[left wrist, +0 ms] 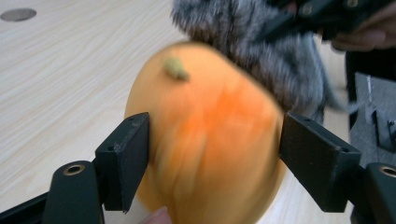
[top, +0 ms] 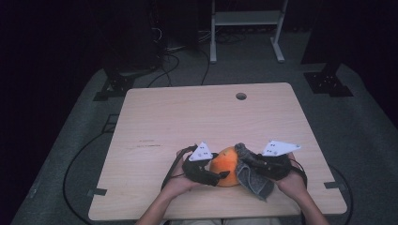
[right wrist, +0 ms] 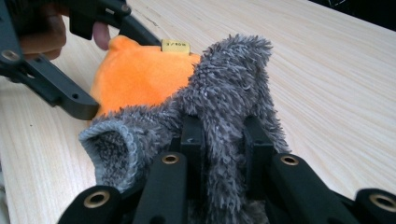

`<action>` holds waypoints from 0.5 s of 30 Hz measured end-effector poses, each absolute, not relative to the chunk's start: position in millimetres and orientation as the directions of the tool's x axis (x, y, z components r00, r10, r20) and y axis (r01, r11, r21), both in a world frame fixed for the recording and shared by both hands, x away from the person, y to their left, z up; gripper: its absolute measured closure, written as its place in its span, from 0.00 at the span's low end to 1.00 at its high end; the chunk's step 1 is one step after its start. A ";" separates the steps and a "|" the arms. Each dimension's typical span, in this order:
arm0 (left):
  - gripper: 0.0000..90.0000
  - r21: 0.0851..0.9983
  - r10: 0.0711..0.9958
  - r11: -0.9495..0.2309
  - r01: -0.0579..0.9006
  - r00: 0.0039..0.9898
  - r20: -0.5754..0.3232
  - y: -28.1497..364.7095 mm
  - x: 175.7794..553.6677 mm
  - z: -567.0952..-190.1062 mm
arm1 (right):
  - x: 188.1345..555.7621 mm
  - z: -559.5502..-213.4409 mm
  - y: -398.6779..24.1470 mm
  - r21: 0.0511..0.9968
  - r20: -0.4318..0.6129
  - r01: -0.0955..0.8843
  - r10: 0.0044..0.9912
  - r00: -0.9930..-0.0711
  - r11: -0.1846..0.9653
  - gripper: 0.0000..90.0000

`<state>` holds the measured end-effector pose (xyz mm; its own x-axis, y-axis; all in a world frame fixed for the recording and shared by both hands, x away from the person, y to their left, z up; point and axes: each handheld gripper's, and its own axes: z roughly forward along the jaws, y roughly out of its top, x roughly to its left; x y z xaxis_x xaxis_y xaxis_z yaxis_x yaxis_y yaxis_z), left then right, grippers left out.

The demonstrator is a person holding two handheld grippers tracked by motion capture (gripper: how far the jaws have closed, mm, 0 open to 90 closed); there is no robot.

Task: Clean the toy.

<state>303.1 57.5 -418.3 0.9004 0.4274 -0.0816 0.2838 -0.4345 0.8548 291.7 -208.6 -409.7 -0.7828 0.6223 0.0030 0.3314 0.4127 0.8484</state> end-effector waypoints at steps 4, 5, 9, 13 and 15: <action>0.34 0.846 0.439 -0.465 0.259 0.898 -0.034 57.1 302.3 -421.7 | 283.6 -404.4 -199.5 0.855 -0.023 0.296 0.600 -0.799 0.427 0.83; 0.35 0.850 0.435 -0.459 0.258 0.900 -0.039 62.4 303.4 -424.5 | 277.3 -401.6 -192.6 0.856 -0.047 0.263 0.574 -0.817 0.445 0.82; 0.38 0.858 0.426 -0.456 0.234 0.905 -0.021 69.6 301.2 -429.8 | 284.1 -407.2 -200.9 0.855 -0.033 0.280 0.585 -0.810 0.437 0.82; 0.38 0.861 0.433 -0.456 0.224 0.901 -0.005 68.5 300.2 -431.2 | 296.3 -423.4 -223.9 0.845 0.042 0.364 0.631 -0.775 0.392 0.82; 0.38 0.862 0.434 -0.456 0.222 0.901 -0.002 68.5 299.5 -431.9 | 298.1 -426.4 -228.3 0.835 0.040 0.380 0.645 -0.764 0.398 0.82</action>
